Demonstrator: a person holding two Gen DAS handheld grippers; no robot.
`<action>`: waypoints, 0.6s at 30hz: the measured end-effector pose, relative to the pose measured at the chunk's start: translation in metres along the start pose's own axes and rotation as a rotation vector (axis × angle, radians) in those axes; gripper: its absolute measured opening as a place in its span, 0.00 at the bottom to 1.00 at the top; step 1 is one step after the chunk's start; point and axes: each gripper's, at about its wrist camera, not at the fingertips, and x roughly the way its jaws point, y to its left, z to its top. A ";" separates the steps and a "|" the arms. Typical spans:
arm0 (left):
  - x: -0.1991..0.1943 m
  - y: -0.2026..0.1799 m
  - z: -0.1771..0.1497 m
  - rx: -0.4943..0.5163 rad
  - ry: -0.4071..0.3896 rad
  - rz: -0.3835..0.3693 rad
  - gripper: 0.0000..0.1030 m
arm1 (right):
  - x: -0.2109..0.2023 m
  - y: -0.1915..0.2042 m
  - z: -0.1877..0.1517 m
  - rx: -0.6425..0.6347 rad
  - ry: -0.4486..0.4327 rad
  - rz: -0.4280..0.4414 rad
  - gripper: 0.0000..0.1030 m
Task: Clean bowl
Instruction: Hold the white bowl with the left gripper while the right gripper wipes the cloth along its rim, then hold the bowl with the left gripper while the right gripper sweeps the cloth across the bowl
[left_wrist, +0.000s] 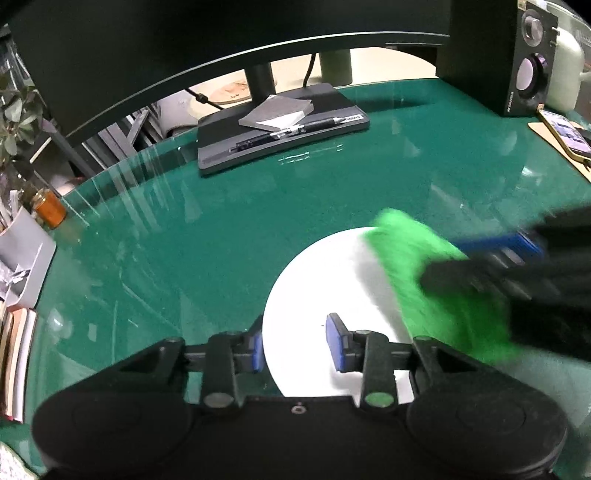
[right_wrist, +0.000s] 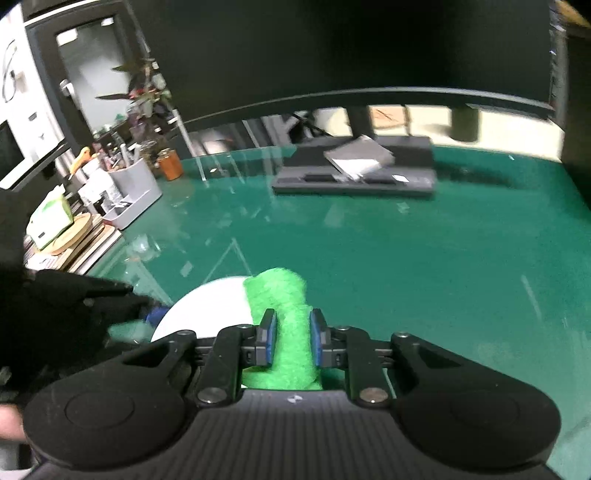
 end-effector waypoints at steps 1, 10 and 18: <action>0.000 0.001 0.000 0.005 -0.004 -0.005 0.32 | -0.006 0.001 -0.005 0.023 0.001 0.000 0.21; -0.008 0.010 -0.015 0.007 -0.005 0.005 0.25 | 0.038 0.000 0.025 0.059 -0.005 -0.010 0.20; 0.005 0.032 -0.001 -0.029 0.008 0.057 0.31 | 0.063 0.016 0.038 -0.013 0.026 0.058 0.20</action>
